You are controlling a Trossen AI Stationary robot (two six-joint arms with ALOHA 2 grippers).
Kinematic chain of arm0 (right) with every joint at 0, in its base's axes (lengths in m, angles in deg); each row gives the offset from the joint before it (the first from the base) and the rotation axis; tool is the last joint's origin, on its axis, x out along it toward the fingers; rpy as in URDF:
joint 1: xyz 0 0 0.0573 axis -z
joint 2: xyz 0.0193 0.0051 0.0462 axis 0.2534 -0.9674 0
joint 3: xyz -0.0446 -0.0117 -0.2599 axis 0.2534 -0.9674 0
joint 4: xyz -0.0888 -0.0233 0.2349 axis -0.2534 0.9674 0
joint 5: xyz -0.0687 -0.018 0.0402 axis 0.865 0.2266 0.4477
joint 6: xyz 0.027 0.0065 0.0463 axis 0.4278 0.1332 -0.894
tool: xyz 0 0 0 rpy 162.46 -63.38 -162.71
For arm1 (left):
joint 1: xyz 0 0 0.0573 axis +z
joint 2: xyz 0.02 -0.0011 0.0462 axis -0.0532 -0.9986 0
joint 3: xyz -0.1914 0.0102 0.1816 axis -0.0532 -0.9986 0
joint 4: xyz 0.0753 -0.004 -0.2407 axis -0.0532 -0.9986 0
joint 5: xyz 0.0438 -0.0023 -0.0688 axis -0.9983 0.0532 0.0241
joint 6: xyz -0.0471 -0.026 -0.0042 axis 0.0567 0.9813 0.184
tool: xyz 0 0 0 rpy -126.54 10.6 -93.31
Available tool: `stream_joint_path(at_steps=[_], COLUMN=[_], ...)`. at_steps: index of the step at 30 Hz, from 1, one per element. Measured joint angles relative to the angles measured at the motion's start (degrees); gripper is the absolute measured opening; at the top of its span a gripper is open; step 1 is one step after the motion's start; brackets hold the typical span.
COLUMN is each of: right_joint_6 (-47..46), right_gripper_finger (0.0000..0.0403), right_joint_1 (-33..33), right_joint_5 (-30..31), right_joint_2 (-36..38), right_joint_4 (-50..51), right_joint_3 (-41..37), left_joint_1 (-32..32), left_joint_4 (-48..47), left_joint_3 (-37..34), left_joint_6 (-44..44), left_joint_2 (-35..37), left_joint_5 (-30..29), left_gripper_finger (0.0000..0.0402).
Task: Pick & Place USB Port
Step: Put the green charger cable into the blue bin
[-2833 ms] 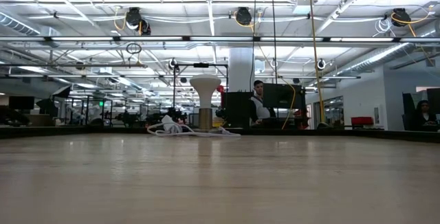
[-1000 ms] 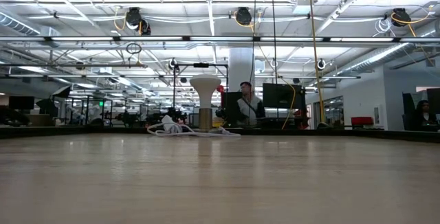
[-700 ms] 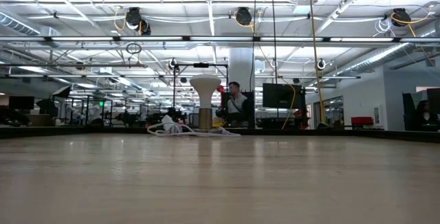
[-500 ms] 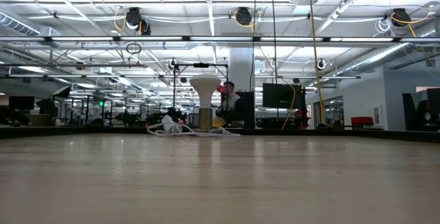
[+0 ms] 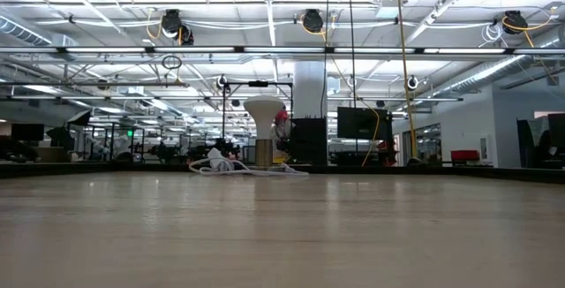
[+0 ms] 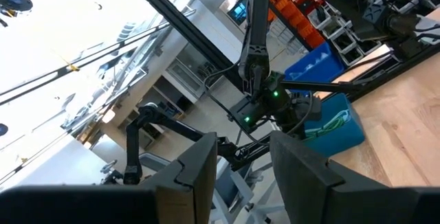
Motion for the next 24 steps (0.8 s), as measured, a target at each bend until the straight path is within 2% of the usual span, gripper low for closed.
stream_joint_path(at_steps=[10,24], right_joint_6=[-0.2,-0.2], right_gripper_finger=[0.0130,0.0130], right_joint_1=[0.0,0.3], right_joint_5=[0.0,-0.3], right_joint_2=[0.0,0.0], right_joint_4=[0.0,0.0], right_joint_3=[0.0,0.0], left_joint_1=[-0.5,-0.6], left_joint_4=[2.9,2.8], left_joint_3=[0.1,0.2], left_joint_6=[0.1,0.9], left_joint_2=[0.0,1.2], left_joint_5=[0.0,-4.2], left_gripper_finger=[0.0000,0.0000])
